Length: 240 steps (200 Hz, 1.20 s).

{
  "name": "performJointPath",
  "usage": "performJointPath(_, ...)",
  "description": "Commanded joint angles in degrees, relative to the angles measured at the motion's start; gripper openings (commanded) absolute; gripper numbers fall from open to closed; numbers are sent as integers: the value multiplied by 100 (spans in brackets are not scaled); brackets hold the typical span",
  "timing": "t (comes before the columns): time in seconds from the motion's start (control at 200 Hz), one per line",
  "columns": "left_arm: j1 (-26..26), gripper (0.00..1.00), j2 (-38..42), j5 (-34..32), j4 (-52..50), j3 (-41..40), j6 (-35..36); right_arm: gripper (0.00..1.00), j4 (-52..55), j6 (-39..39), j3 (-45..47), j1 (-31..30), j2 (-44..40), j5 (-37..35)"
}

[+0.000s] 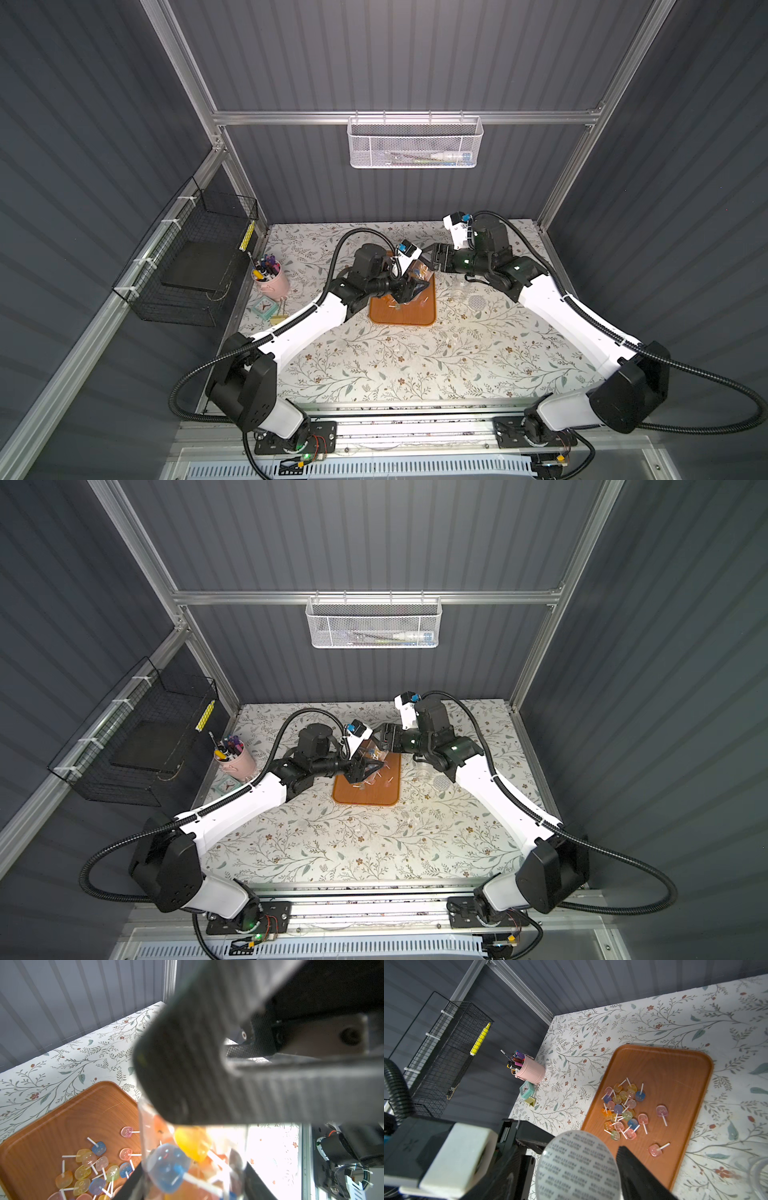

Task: Pour the candies out of the jar
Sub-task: Unscrew the lid from the jar.

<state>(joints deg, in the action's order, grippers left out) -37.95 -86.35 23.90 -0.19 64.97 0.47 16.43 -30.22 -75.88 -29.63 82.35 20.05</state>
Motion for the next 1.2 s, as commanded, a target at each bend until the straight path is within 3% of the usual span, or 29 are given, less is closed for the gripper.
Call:
performJointPath(0.0, -37, 0, 170, -51, 238, -11, 15, 69, 59, -9, -1, -34, 0, -19)
performJointPath(0.625, -37, 0, 318, -217, 449, -161, -40, 79, 42, -124, -33, -33, 140, 170)
performJointPath(0.97, -37, 0, 340, -154, 566, -226, -85, 54, -200, -141, 47, 24, 72, 389)
performJointPath(1.071, -20, 0, 330, 324, 690, -257, -145, 51, -673, 5, 238, 185, -30, 1036)
performJointPath(1.196, 133, 0, 186, 2160, 1193, -262, -452, 51, -1590, 457, 487, 410, -191, 2558)
